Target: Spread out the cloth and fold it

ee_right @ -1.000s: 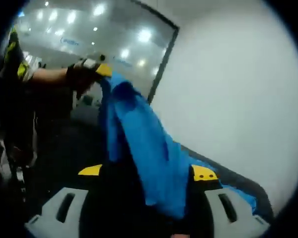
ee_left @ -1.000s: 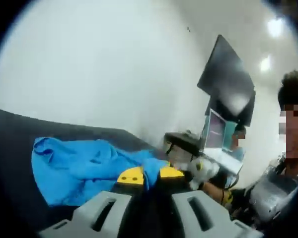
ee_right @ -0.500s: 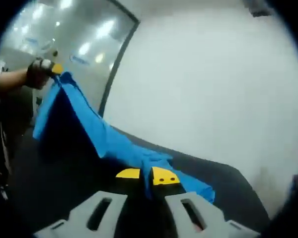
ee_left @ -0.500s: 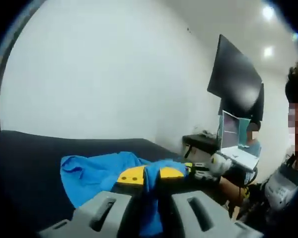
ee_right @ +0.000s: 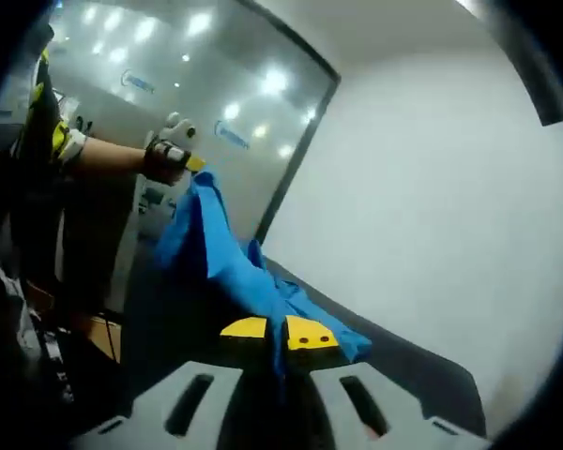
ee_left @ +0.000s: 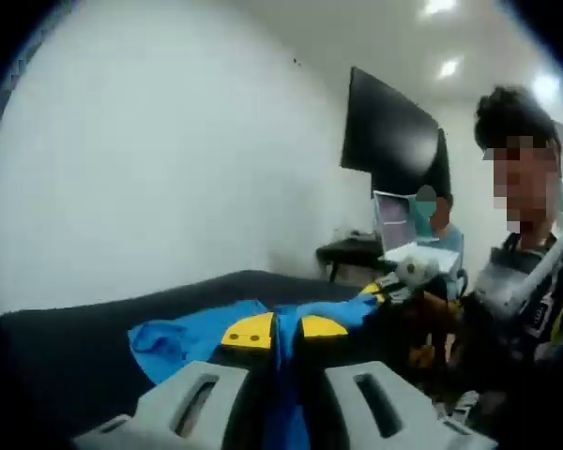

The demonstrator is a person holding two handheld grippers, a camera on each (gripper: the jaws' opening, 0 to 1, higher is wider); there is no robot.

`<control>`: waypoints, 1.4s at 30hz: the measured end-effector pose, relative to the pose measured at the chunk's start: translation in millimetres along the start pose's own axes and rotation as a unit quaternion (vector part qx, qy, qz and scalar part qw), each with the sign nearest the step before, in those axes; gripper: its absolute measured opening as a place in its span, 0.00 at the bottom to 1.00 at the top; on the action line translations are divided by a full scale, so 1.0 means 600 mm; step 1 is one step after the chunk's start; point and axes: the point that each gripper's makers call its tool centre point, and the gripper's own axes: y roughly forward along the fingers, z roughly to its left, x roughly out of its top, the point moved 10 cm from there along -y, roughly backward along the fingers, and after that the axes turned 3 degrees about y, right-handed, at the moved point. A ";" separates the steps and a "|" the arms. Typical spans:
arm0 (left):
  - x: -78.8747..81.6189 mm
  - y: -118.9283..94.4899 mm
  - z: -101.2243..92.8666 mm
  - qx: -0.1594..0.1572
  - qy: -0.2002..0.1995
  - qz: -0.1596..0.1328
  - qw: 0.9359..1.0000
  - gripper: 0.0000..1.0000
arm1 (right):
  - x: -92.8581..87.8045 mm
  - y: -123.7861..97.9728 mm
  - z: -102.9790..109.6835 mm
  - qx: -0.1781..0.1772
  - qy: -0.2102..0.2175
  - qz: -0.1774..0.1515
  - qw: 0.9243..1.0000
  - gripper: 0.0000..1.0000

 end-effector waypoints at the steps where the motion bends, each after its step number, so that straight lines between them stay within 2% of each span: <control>1: -0.012 0.000 -0.008 -0.017 -0.013 0.012 1.000 0.07 | -0.002 -0.003 -0.002 0.001 0.003 0.001 1.000 0.02; 4: -0.034 0.003 -0.023 -0.066 -0.048 0.021 0.996 0.10 | -0.004 -0.010 -0.006 0.016 0.039 0.003 0.999 0.02; 5: -0.035 0.003 -0.024 -0.073 -0.048 0.019 0.996 0.12 | -0.003 -0.012 -0.007 0.027 0.057 0.015 0.998 0.02; 7: -0.029 0.006 -0.023 -0.064 -0.056 -0.006 0.996 0.12 | 0.001 -0.015 -0.010 0.041 0.075 0.025 0.996 0.02; 9: -0.017 0.005 -0.016 -0.050 -0.065 -0.042 0.996 0.12 | 0.009 -0.022 -0.016 0.041 0.071 0.029 0.996 0.02; 13: -0.010 0.002 -0.001 -0.017 -0.085 -0.084 0.993 0.12 | 0.016 -0.045 -0.009 0.057 0.016 0.059 0.997 0.03; 15: -0.014 0.001 0.012 0.007 -0.090 -0.092 0.992 0.12 | 0.020 -0.054 -0.005 0.057 -0.045 0.068 0.995 0.07; 16: -0.020 0.003 0.021 0.023 -0.092 -0.088 0.992 0.12 | 0.025 -0.058 -0.004 0.052 -0.072 0.059 0.994 0.12; 17: -0.026 0.005 0.031 0.038 -0.095 -0.082 0.991 0.12 | 0.031 -0.060 -0.005 0.046 -0.079 0.043 0.995 0.15; 19: -0.038 0.015 0.049 0.062 -0.107 -0.075 0.989 0.12 | 0.039 -0.066 -0.010 0.043 -0.067 0.035 0.996 0.20; 20: -0.045 0.021 0.056 0.071 -0.116 -0.073 0.988 0.12 | 0.044 -0.067 -0.016 0.036 -0.059 0.025 0.997 0.20; 22: -0.055 0.037 0.066 0.083 -0.131 -0.069 0.986 0.13 | 0.049 -0.066 -0.031 0.019 -0.006 -0.015 1.000 0.20; 24: -0.063 0.053 0.077 0.095 -0.136 -0.065 0.984 0.13 | 0.044 -0.063 -0.043 0.003 0.040 -0.020 0.999 0.20; 27: -0.073 0.072 0.100 0.119 -0.147 -0.059 0.980 0.17 | 0.042 -0.059 -0.056 -0.025 0.034 -0.031 0.999 0.21; 30: -0.085 0.088 0.124 0.144 -0.160 -0.058 0.975 0.21 | 0.034 -0.054 -0.066 -0.036 0.043 -0.038 0.998 0.21; 32: -0.096 0.096 0.138 0.170 -0.173 -0.051 0.969 0.22 | 0.024 -0.051 -0.076 -0.056 0.061 -0.047 0.996 0.21; 33: -0.104 0.099 0.148 0.189 -0.170 -0.037 0.966 0.22 | 0.017 -0.050 -0.081 -0.063 0.067 -0.047 0.995 0.21; 35: -0.114 0.104 0.165 0.211 -0.161 -0.028 0.964 0.23 | 0.003 -0.049 -0.087 -0.073 0.080 -0.041 0.993 0.21; 39: -0.131 0.118 0.194 0.233 -0.159 -0.003 0.959 0.24 | -0.030 -0.049 -0.103 -0.102 0.107 -0.036 0.988 0.21; 41: -0.136 0.127 0.208 0.243 -0.166 0.014 0.956 0.25 | -0.048 -0.050 -0.110 -0.132 0.105 -0.034 0.985 0.21; 42: -0.138 0.134 0.216 0.247 -0.174 0.021 0.953 0.25 | -0.062 -0.049 -0.110 -0.150 0.118 -0.035 0.981 0.20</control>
